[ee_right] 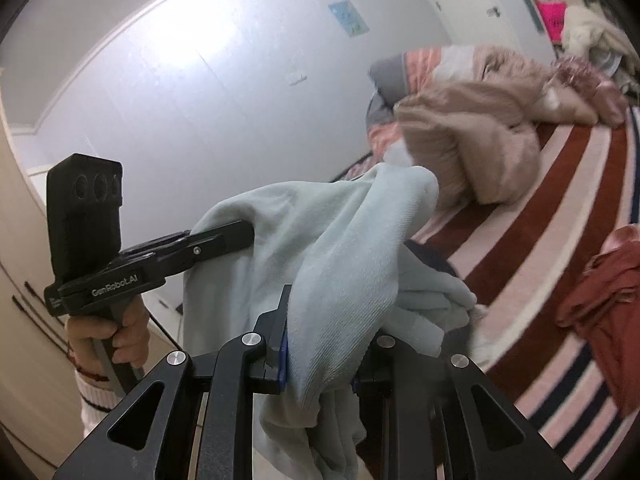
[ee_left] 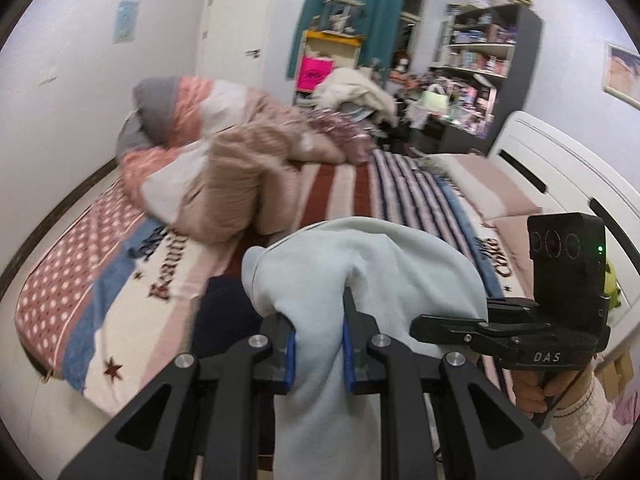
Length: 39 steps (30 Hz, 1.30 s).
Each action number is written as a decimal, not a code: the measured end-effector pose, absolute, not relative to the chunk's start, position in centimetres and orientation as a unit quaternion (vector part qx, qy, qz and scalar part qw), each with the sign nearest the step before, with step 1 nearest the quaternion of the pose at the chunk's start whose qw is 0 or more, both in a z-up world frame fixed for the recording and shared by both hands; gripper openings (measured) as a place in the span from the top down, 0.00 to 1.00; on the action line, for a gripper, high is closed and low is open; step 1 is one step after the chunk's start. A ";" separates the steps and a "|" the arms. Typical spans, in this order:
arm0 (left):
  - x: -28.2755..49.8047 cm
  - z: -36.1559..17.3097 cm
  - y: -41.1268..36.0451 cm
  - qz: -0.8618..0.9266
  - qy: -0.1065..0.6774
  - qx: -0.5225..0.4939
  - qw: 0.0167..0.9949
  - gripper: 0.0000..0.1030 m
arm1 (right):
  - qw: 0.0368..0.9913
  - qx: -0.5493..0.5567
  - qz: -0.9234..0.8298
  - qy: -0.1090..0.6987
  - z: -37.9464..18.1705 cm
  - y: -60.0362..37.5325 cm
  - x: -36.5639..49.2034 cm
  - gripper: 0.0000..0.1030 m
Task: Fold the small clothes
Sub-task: 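Lift and carry the folded shirt with both grippers to the clothes pile, then open both grippers to set the shirt on the clothes pile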
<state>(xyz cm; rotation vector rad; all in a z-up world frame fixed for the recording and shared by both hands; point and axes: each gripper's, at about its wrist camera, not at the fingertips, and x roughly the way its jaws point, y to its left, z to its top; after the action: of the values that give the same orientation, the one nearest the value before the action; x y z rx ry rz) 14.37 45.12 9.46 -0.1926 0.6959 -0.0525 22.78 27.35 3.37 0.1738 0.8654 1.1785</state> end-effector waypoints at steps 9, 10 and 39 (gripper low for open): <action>19.5 0.9 52.3 0.012 0.382 -0.143 0.913 0.82 | 0.755 0.013 0.488 0.438 -2.6 34.9 27.9 0.82; 19.9 0.5 52.7 0.013 0.386 -0.148 0.911 0.79 | 0.756 0.008 0.483 0.442 -3.1 35.0 28.1 0.79; 11.5 7.0 38.2 0.068 0.291 -0.059 0.953 0.34 | 0.792 0.016 0.466 0.394 -0.6 21.0 23.7 0.42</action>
<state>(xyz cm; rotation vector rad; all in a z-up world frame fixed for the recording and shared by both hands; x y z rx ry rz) 11.48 38.22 7.03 -0.1189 0.5908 0.1391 23.69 20.98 -0.60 0.0348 0.8487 1.0024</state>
